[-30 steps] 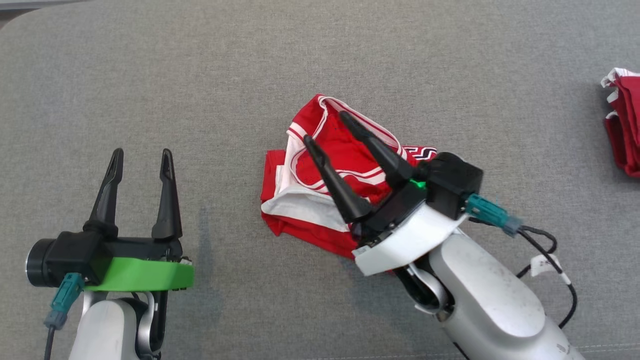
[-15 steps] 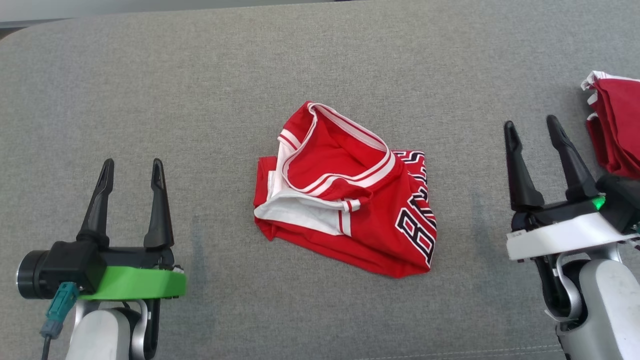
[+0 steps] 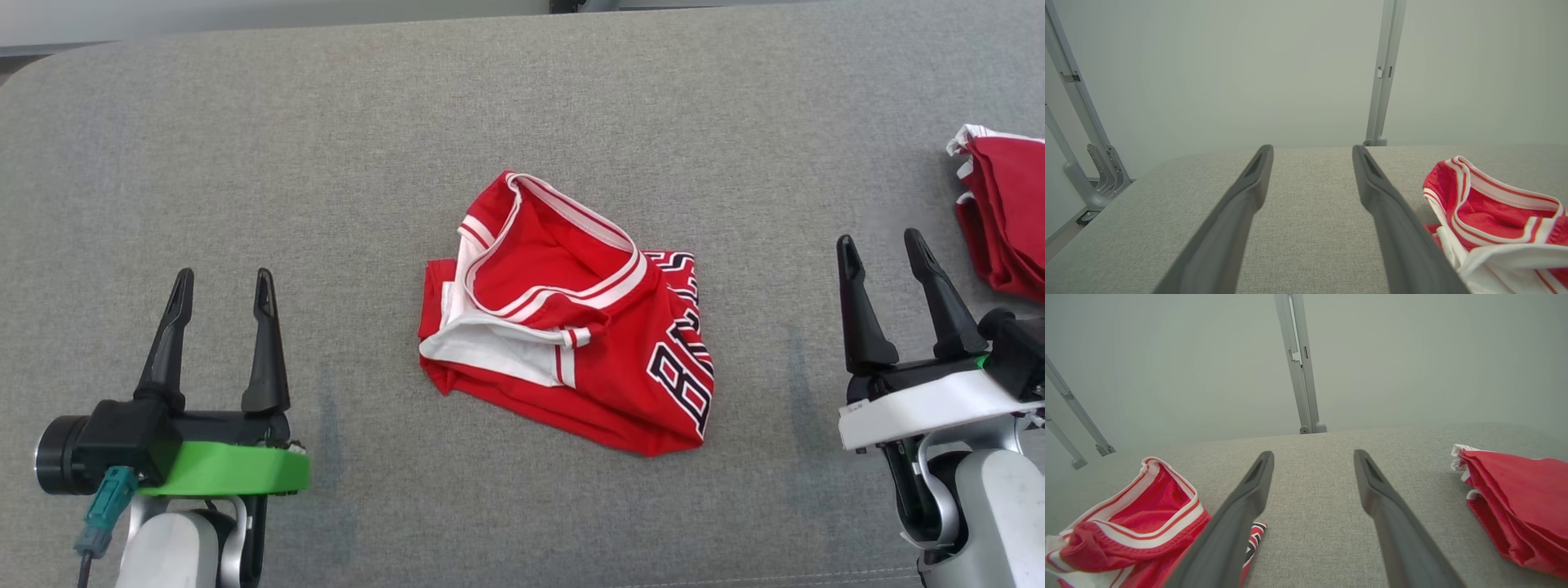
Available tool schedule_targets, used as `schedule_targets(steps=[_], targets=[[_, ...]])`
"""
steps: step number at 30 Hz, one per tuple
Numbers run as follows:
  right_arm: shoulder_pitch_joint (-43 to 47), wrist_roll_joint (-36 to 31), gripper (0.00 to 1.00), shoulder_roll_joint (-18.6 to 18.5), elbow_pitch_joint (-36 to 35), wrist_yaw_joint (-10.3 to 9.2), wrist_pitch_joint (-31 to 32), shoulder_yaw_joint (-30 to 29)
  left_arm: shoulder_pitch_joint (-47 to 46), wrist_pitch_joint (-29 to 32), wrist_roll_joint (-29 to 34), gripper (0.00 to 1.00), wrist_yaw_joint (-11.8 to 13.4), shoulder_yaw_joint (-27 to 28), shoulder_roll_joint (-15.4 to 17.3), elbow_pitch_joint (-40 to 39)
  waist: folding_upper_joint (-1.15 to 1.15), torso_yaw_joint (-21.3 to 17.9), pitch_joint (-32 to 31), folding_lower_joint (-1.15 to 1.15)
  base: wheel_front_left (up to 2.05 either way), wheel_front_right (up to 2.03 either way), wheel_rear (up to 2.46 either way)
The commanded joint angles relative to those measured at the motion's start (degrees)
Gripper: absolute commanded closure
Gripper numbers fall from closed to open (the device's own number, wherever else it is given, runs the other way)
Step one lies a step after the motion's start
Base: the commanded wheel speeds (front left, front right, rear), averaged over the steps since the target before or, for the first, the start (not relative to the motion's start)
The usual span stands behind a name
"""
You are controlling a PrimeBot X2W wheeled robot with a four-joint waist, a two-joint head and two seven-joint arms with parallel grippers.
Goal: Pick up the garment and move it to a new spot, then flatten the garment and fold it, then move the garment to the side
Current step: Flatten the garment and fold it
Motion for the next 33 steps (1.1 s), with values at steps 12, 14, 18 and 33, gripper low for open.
schedule_targets(steps=[12,14,18,33], targets=[[-4.8,0.7,1.0,-0.8,7.1,0.0,0.5,11.1,-1.3,-0.2,-0.3,0.0,0.1,-0.9,0.4,-0.2,0.0,1.0,1.6,0.0,0.0,0.0,0.0],[-6.5,1.0,1.0,-0.4,8.9,0.0,0.1,14.4,-1.8,-0.2,-0.3,0.0,0.0,-1.2,0.2,-0.1,0.0,1.4,2.1,0.0,0.0,0.0,0.0],[-10.3,2.1,1.0,0.0,13.6,0.0,-1.0,21.4,-2.6,-0.2,-0.6,0.0,-0.4,-1.5,-0.2,0.2,0.0,2.3,3.1,0.0,0.0,0.0,0.0],[-18.9,8.6,1.0,3.9,27.4,0.0,-4.0,40.6,-3.2,-0.2,-0.7,0.0,-0.9,-0.7,-1.3,0.5,0.0,3.8,4.3,0.0,0.0,0.0,0.0]])
